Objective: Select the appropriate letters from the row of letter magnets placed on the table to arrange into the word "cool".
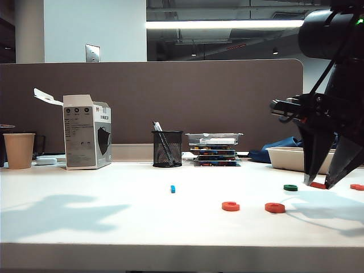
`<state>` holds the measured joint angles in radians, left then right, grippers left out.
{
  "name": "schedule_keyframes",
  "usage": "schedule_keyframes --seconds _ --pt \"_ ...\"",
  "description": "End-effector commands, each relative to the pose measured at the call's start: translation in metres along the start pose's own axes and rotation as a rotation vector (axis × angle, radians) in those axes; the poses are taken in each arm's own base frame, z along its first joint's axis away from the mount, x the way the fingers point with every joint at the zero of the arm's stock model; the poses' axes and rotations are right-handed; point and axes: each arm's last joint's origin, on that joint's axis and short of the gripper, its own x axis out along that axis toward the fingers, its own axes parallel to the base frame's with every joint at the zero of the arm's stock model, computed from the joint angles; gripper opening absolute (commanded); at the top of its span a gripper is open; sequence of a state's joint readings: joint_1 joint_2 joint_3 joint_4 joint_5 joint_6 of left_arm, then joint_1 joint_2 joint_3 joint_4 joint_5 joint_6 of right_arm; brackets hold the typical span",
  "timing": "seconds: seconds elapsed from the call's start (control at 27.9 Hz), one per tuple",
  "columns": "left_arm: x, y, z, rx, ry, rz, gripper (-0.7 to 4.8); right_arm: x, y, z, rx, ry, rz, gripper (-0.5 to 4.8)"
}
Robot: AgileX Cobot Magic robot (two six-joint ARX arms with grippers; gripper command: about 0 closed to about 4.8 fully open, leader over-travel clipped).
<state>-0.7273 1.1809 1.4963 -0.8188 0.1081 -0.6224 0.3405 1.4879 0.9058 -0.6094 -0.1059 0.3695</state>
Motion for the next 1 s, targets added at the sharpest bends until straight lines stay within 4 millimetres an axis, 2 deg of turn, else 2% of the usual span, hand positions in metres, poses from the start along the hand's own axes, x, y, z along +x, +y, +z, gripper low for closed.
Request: schedule_keyframes --seconds 0.04,0.32,0.54,0.75,0.9,0.97,1.0 --pt "-0.002 -0.001 0.002 0.004 -0.015 -0.011 -0.03 -0.002 0.002 0.001 -0.007 -0.012 0.010 1.05" --pt "-0.002 -0.001 0.002 0.004 -0.015 -0.011 -0.03 -0.001 0.002 0.002 -0.007 -0.011 0.011 1.05" --pt "-0.002 -0.001 0.002 0.004 -0.015 -0.011 -0.03 0.012 0.000 0.001 -0.005 0.037 0.002 1.08" --pt "-0.002 -0.001 0.001 0.004 -0.015 -0.011 -0.03 0.014 0.001 0.002 -0.007 0.042 0.014 1.09" --pt "-0.002 -0.001 0.002 0.004 -0.015 -0.011 -0.03 0.014 0.001 0.002 -0.013 0.039 0.015 1.23" --pt "-0.002 -0.001 0.002 0.004 -0.015 -0.011 -0.03 0.014 0.001 0.002 -0.013 0.038 0.015 1.61" --pt "-0.002 -0.001 0.002 0.004 -0.015 -0.011 -0.03 0.014 0.001 0.002 -0.013 0.038 0.015 1.63"
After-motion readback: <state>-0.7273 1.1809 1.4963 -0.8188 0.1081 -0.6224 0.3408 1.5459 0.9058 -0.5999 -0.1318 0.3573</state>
